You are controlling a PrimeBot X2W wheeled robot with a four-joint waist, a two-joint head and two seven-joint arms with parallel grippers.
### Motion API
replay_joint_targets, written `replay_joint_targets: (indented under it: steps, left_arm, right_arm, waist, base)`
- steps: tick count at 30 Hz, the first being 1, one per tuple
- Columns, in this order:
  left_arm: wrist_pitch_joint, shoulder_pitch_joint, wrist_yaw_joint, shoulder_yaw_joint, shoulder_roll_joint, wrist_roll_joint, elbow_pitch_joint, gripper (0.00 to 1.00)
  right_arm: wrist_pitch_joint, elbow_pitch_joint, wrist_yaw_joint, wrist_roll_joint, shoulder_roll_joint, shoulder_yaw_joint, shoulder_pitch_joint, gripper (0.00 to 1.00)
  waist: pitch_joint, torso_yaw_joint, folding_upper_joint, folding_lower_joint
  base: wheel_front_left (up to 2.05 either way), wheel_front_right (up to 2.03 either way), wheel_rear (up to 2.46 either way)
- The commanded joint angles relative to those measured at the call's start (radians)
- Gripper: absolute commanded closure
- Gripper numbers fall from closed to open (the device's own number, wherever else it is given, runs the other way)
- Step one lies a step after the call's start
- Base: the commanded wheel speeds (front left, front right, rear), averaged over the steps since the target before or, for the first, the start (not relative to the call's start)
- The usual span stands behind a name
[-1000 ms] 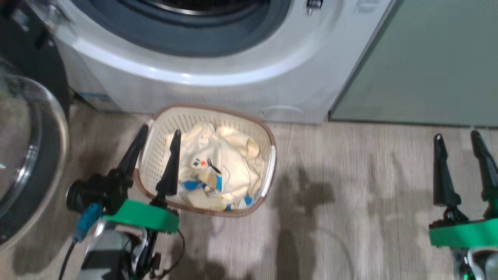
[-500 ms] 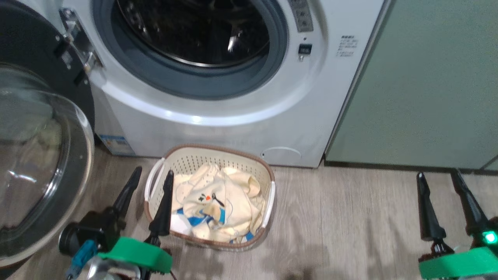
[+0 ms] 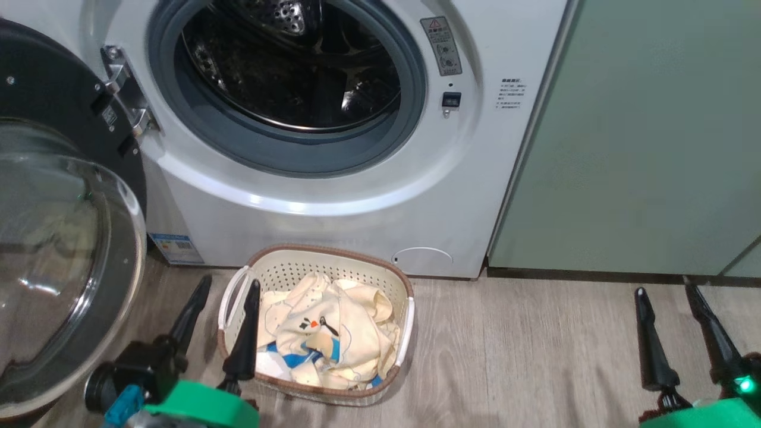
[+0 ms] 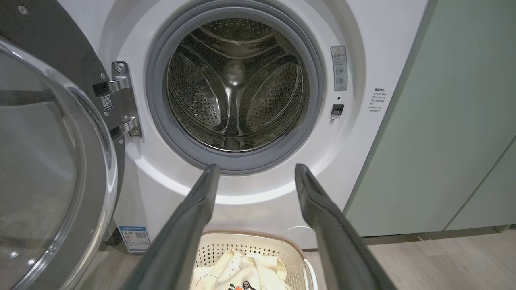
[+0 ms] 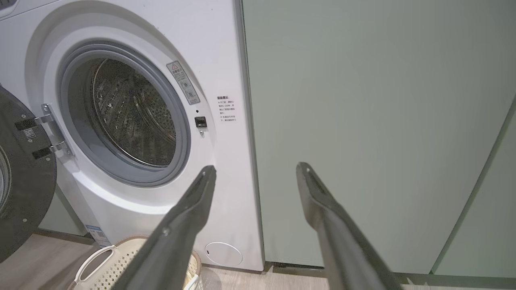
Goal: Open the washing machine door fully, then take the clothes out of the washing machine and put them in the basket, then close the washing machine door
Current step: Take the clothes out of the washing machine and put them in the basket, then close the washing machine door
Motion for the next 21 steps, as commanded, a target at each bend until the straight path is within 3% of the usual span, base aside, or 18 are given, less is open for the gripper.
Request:
replay_joint_targets:
  steps: [1, 21]
  left_arm:
    - [0.005, -0.018, 0.005, 0.04, 0.013, -0.007, -0.039, 0.0]
    - [0.007, -0.025, 0.035, 0.038, 0.019, -0.006, -0.05, 0.0]
  right_arm:
    - [-0.006, -0.025, 0.004, -0.003, -0.021, 0.013, -0.012, 0.0]
    - [-0.006, -0.025, 0.004, -0.002, -0.007, 0.008, -0.011, 0.0]
  waist:
    - [-0.003, -0.001, -0.0001, 0.0]
    - [0.001, 0.009, -0.0001, 0.0]
  base:
    - [0.0, 0.0, 0.0]
    - [0.0, 0.0, 0.0]
